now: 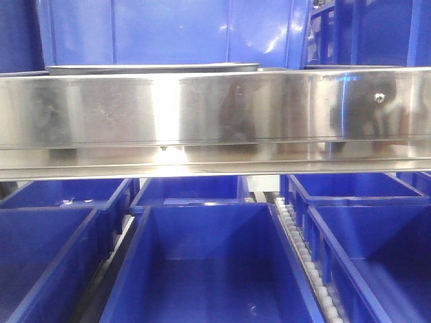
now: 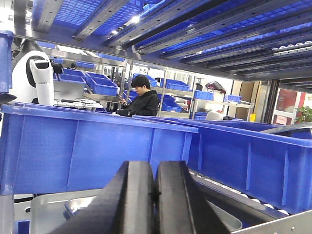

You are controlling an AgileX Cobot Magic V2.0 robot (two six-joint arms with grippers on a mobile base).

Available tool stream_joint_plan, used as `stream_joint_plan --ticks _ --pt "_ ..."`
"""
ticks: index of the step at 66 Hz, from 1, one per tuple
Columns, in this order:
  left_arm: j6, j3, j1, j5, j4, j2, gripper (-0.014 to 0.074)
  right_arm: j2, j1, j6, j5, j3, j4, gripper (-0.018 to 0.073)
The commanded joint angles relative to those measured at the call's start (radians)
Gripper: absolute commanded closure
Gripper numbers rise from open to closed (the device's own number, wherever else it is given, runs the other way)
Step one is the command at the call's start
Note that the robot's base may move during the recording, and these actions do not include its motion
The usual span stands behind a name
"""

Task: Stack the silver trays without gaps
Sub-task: 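Open both grippers and raise the arms away from the stacked trays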

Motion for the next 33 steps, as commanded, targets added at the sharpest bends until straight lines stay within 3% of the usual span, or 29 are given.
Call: stream_joint_plan --ticks 1,33 --pt "0.001 0.003 -0.007 -0.019 0.002 -0.006 0.0605 -0.022 -0.006 -0.023 -0.044 0.002 0.004 0.0574" --pt "0.001 0.003 -0.007 -0.019 0.002 -0.006 0.0605 -0.022 -0.006 -0.023 -0.025 0.002 0.004 0.0574"
